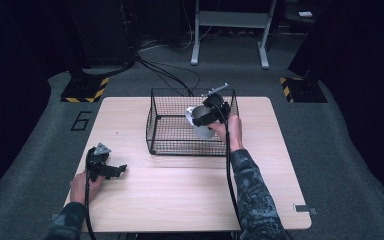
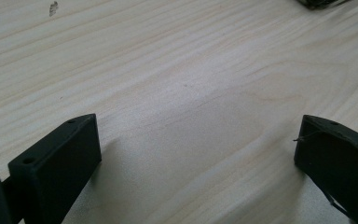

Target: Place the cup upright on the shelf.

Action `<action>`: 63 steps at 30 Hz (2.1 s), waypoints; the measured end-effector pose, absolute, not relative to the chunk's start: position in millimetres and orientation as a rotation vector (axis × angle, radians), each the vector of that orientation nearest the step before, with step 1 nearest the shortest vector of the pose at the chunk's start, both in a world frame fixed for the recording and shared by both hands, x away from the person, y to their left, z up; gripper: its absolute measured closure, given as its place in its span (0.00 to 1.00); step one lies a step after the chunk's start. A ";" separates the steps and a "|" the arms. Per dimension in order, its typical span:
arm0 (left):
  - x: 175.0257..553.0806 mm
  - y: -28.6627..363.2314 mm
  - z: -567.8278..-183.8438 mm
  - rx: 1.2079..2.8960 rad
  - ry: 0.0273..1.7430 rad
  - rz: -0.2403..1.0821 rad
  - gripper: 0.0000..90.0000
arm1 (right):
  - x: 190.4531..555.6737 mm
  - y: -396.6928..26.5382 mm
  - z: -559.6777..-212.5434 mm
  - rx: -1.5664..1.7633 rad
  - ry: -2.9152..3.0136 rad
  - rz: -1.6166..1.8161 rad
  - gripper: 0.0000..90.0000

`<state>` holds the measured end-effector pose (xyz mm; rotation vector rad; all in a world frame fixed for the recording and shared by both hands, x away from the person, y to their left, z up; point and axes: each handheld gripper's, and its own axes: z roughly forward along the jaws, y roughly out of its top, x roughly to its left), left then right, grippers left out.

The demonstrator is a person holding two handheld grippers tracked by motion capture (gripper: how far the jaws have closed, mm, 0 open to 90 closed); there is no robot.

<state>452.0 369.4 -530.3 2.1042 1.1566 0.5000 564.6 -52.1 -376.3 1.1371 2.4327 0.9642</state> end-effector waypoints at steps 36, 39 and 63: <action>452.0 369.3 -530.3 2.103 1.158 0.501 0.00 | 587.1 -48.5 -415.0 1.284 2.471 0.892 0.06; 452.0 369.3 -530.3 2.102 1.158 0.501 0.00 | 588.1 -48.4 -416.1 1.278 2.474 0.887 0.06; 452.0 369.5 -530.1 2.106 1.157 0.501 0.00 | 584.0 -56.6 -424.0 1.345 2.492 0.865 0.06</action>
